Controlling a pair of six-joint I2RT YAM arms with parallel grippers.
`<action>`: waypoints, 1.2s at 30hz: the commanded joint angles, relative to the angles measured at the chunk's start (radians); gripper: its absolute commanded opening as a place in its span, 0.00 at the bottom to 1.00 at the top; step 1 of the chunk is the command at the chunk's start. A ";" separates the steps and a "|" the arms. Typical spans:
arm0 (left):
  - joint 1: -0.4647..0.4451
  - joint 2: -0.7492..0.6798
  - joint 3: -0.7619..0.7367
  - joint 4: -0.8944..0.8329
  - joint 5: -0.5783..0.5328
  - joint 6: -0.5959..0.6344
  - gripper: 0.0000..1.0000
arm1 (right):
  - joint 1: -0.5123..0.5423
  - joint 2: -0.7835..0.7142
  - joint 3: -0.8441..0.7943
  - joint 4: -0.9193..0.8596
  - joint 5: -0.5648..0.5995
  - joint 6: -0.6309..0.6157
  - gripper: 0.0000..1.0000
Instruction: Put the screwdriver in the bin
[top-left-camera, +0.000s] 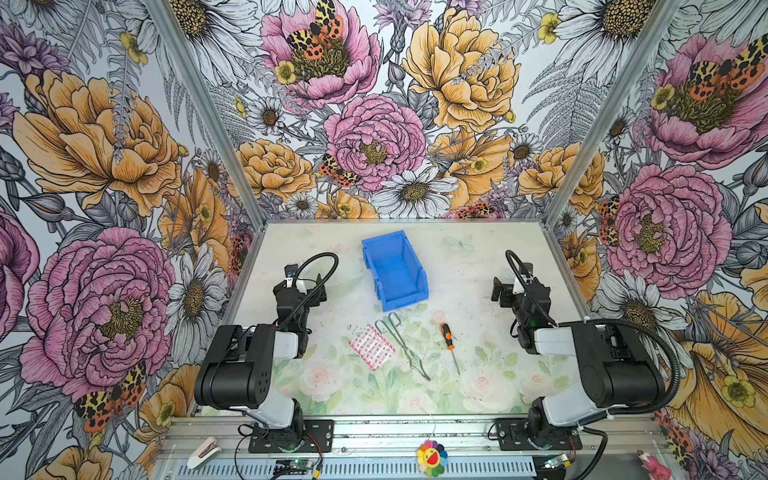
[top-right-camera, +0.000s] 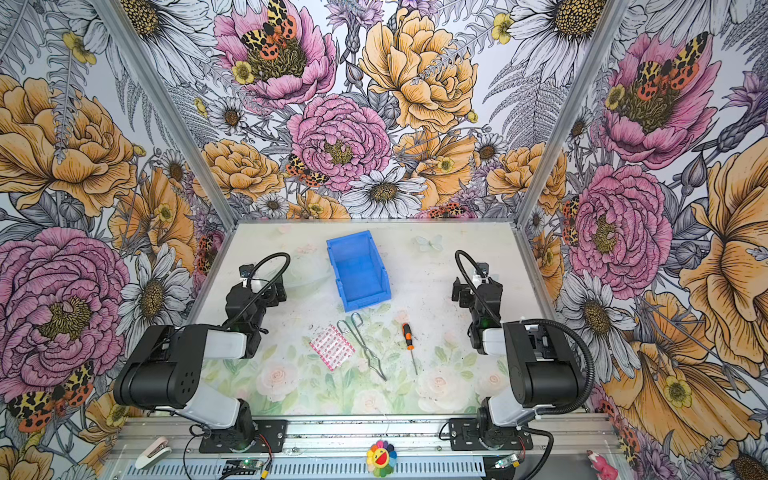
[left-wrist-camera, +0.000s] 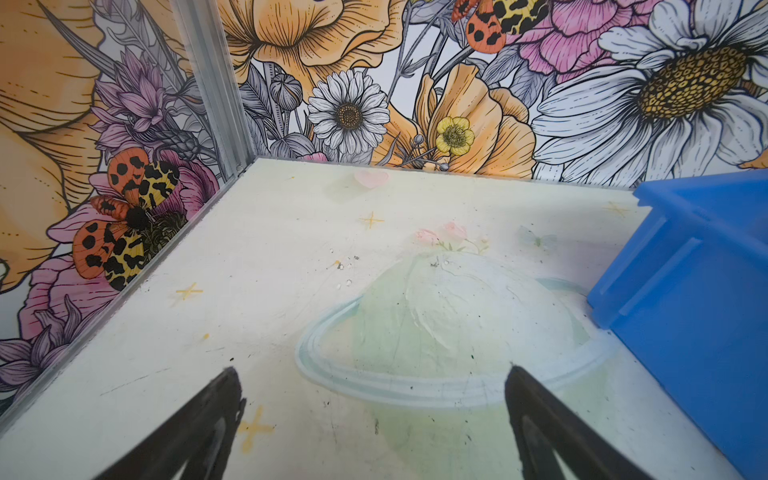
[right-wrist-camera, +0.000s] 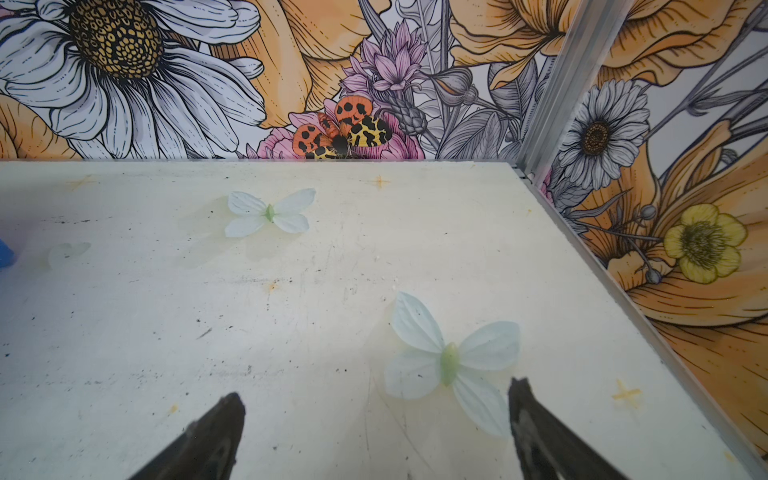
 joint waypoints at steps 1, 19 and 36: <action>0.004 0.003 0.015 0.018 0.008 0.011 0.99 | -0.011 -0.002 0.006 0.034 -0.014 0.007 0.99; 0.008 0.003 0.015 0.018 0.013 0.005 0.99 | -0.012 -0.003 0.006 0.032 -0.016 0.007 1.00; -0.063 -0.225 0.137 -0.434 -0.159 0.025 0.99 | 0.087 -0.305 0.087 -0.429 0.129 0.026 0.99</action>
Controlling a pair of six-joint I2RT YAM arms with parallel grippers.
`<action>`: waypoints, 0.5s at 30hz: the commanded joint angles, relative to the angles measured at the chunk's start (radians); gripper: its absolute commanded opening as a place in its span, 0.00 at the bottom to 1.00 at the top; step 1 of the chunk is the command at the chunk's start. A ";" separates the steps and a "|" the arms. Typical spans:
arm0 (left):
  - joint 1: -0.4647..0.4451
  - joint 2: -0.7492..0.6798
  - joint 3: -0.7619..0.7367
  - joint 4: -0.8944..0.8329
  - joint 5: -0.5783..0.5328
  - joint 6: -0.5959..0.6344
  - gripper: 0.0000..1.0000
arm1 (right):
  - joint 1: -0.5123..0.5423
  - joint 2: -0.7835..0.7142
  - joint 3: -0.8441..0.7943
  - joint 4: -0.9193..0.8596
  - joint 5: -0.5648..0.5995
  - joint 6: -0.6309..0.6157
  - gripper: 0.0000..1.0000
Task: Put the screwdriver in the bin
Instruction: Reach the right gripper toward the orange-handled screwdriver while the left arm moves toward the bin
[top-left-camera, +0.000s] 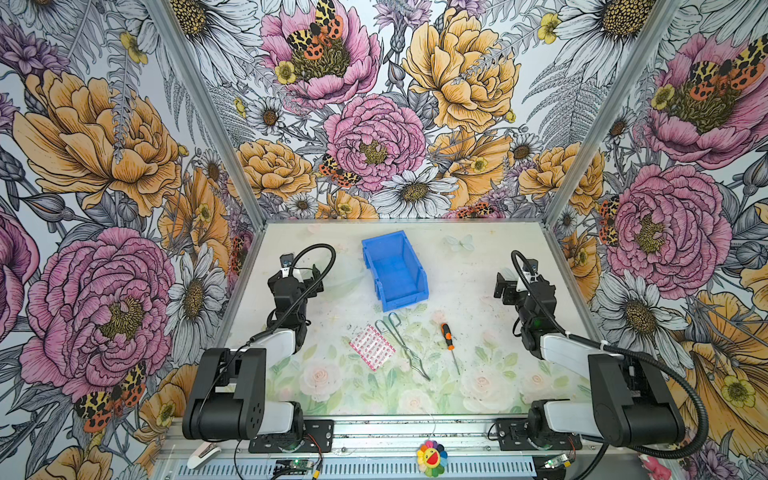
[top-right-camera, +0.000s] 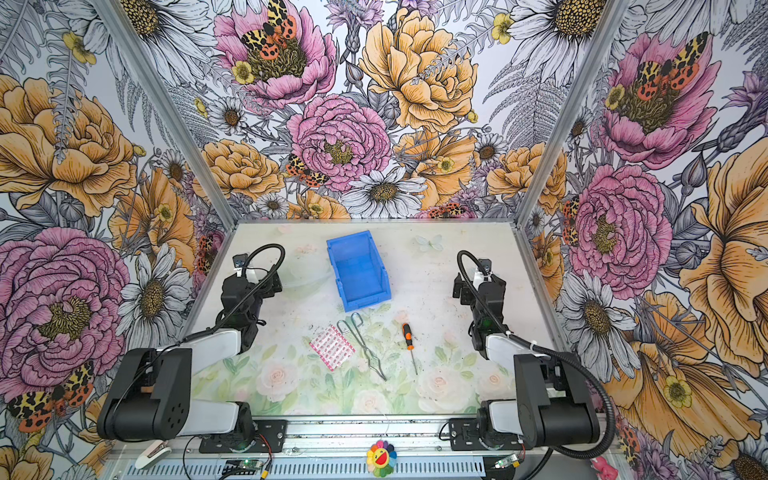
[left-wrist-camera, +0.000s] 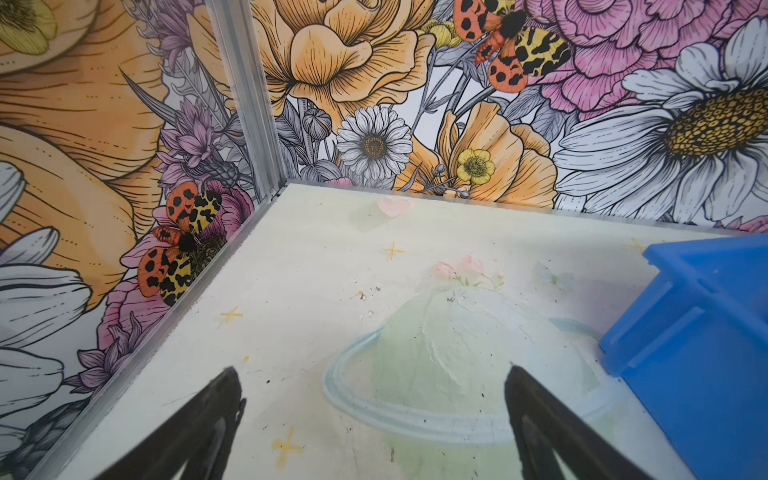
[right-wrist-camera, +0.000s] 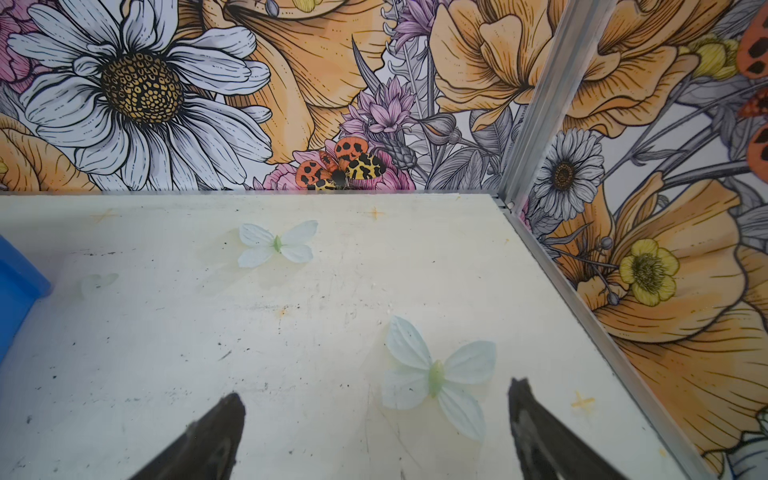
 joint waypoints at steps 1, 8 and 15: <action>-0.047 -0.038 0.047 -0.168 -0.036 0.048 0.99 | 0.039 -0.081 0.088 -0.257 0.077 0.034 0.99; -0.172 -0.068 0.115 -0.295 -0.033 0.033 0.99 | 0.144 -0.189 0.248 -0.689 0.178 0.105 1.00; -0.229 -0.186 0.120 -0.368 0.144 -0.045 0.99 | 0.291 -0.300 0.278 -0.797 0.248 0.197 1.00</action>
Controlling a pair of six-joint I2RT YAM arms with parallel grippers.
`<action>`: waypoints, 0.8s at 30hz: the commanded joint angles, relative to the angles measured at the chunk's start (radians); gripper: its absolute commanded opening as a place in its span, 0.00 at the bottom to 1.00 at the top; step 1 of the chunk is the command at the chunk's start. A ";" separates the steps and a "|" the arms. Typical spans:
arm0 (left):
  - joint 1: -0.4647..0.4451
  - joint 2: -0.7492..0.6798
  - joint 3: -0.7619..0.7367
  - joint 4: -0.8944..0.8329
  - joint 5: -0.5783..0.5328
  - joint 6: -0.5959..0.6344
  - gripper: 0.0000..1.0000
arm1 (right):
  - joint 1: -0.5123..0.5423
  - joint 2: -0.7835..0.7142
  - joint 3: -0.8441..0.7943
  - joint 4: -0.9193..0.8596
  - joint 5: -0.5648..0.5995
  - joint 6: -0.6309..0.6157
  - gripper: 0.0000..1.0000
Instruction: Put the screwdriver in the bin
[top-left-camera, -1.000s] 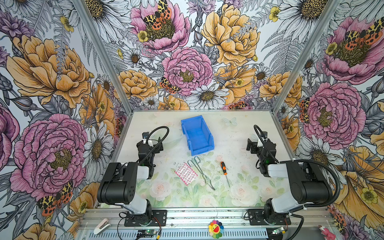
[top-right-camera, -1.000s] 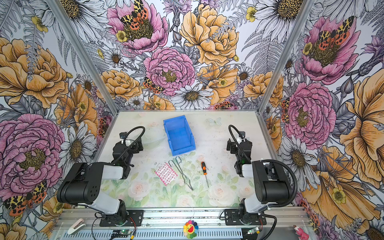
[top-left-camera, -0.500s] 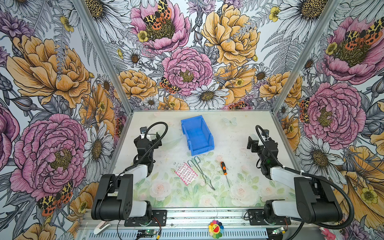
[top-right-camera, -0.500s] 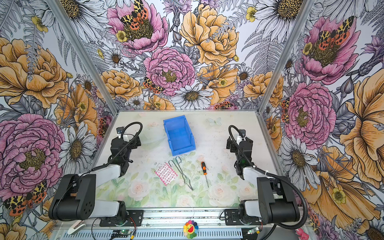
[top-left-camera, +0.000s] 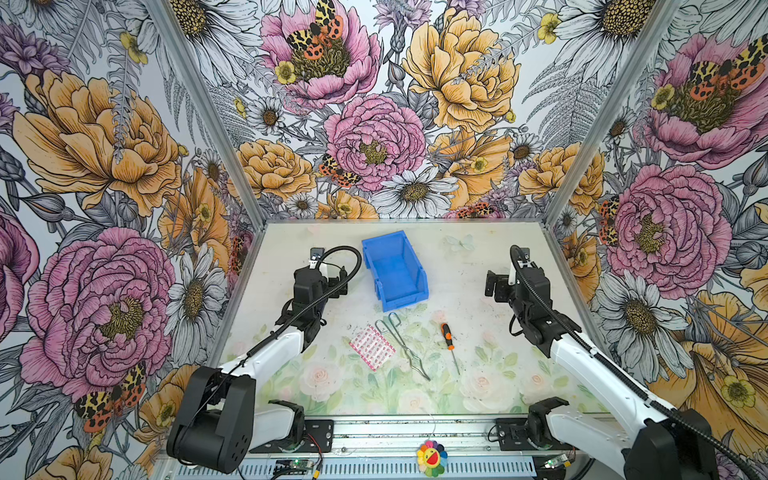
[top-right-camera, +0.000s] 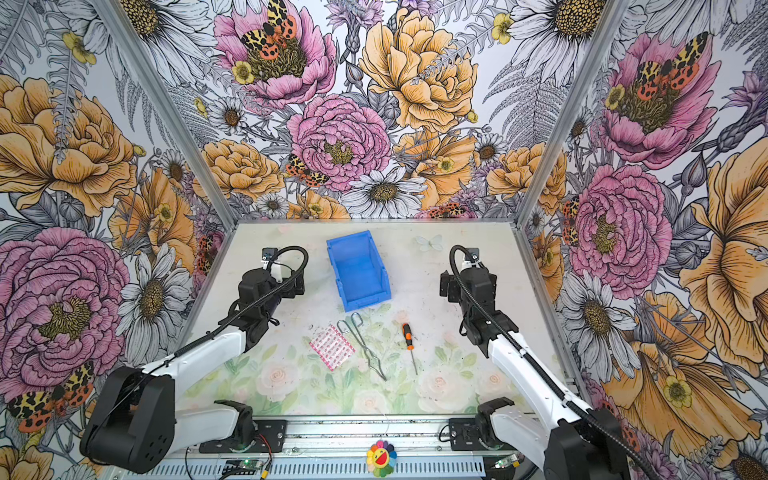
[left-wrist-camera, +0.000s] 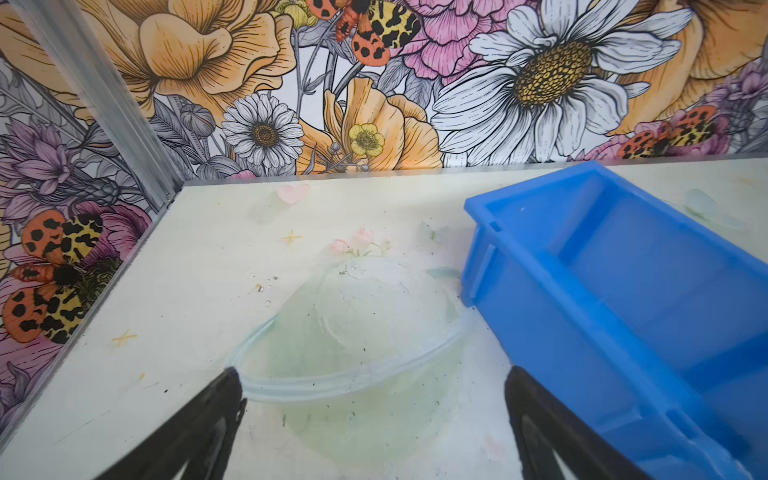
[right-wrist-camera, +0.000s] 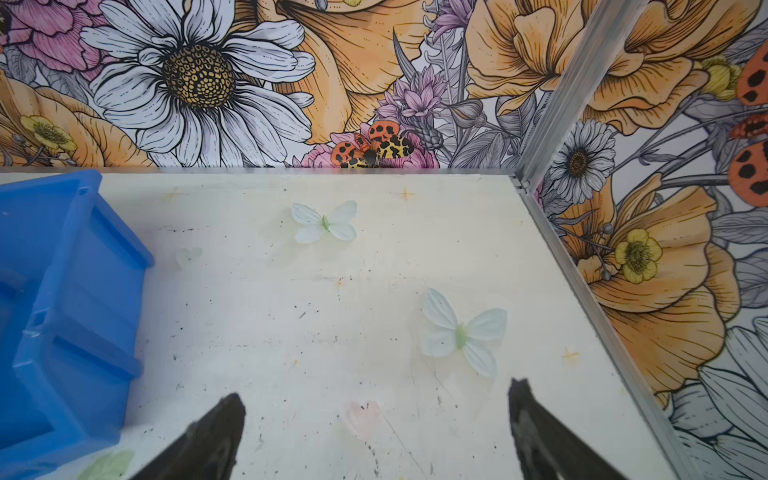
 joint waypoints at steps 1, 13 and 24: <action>-0.025 -0.071 0.018 -0.062 0.104 -0.051 0.99 | 0.055 -0.035 0.031 -0.098 0.060 0.071 0.99; -0.252 -0.144 0.109 -0.349 0.179 -0.160 0.99 | 0.149 0.235 0.238 -0.260 -0.053 0.163 0.99; -0.547 -0.078 0.118 -0.412 -0.097 -0.332 0.99 | 0.201 0.397 0.207 -0.254 -0.261 0.174 1.00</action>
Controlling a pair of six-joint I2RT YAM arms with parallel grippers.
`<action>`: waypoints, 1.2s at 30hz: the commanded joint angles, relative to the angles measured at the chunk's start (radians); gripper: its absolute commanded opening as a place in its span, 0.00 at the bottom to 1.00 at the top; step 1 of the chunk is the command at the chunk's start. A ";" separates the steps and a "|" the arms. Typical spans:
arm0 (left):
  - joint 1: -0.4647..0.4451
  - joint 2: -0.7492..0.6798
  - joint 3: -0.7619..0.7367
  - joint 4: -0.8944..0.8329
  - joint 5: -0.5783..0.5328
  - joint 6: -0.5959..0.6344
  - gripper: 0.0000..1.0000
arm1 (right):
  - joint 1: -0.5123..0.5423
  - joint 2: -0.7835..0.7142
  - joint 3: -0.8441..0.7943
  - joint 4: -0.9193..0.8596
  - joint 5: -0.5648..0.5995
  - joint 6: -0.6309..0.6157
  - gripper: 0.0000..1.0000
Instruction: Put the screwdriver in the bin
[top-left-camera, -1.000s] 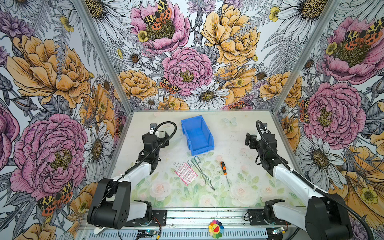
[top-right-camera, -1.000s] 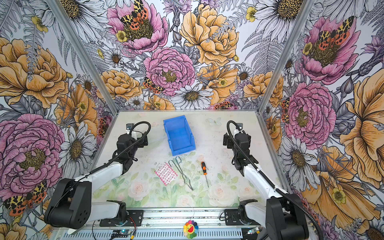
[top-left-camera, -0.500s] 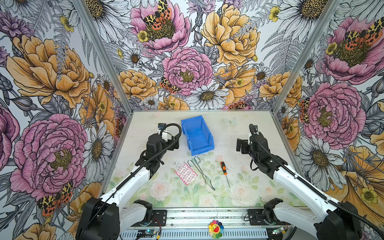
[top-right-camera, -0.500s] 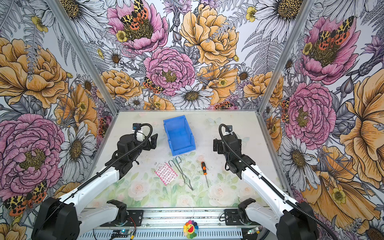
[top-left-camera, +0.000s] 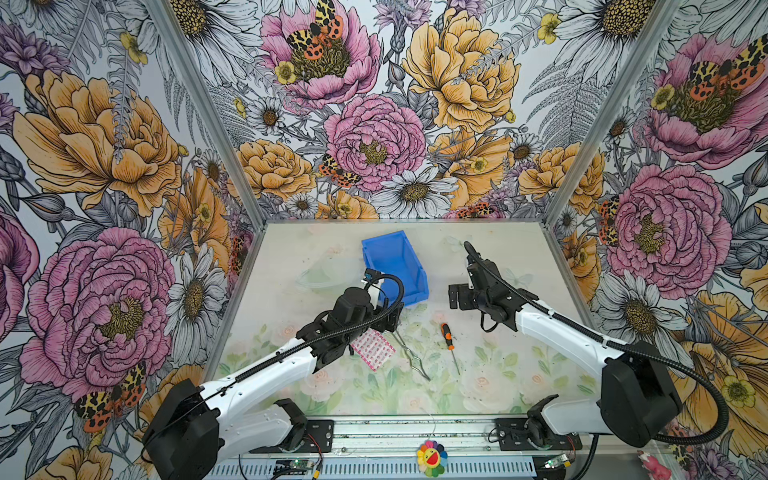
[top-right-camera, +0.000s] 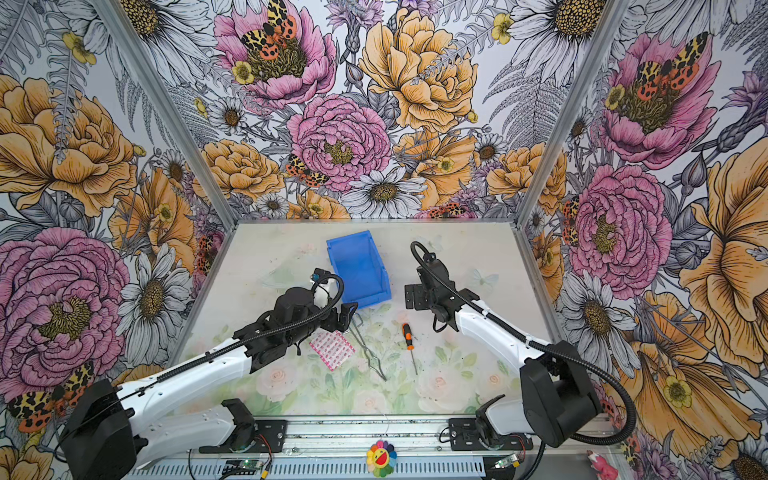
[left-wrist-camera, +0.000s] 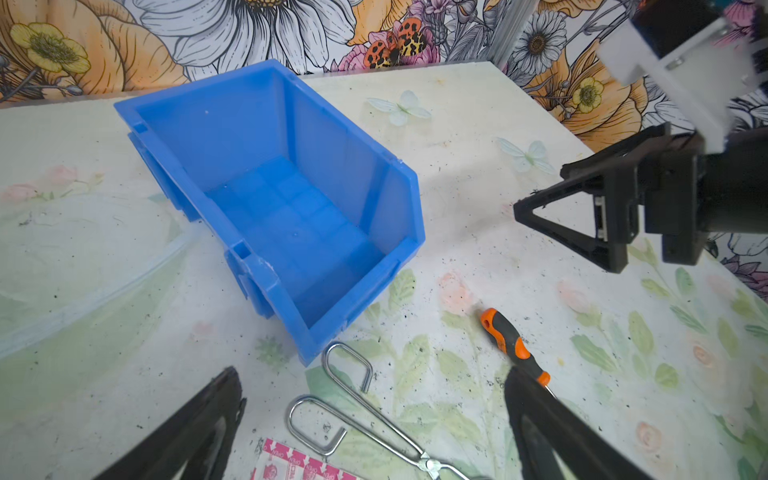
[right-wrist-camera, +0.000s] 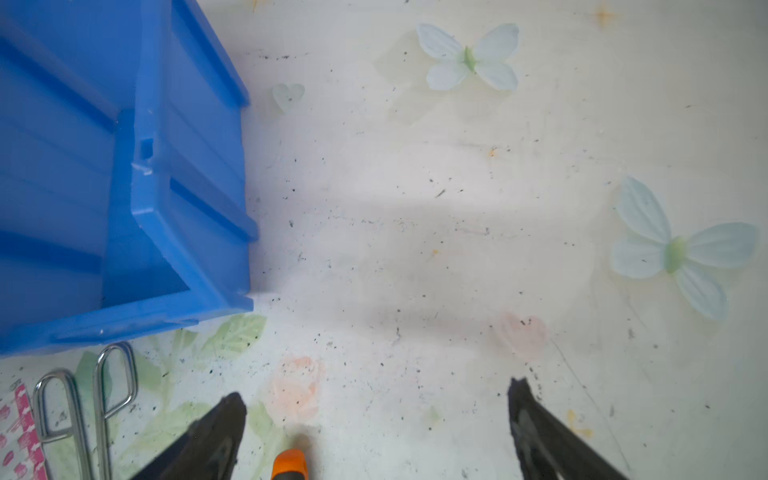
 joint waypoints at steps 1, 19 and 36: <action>-0.039 0.019 0.032 -0.038 -0.116 -0.087 0.99 | 0.019 0.035 -0.018 -0.003 -0.094 -0.006 0.99; 0.000 0.265 0.144 0.009 0.056 0.038 0.99 | 0.030 0.110 -0.116 0.018 -0.261 -0.068 0.97; 0.098 0.092 0.035 -0.015 0.080 0.104 0.99 | 0.103 0.168 -0.136 -0.011 -0.191 0.083 0.50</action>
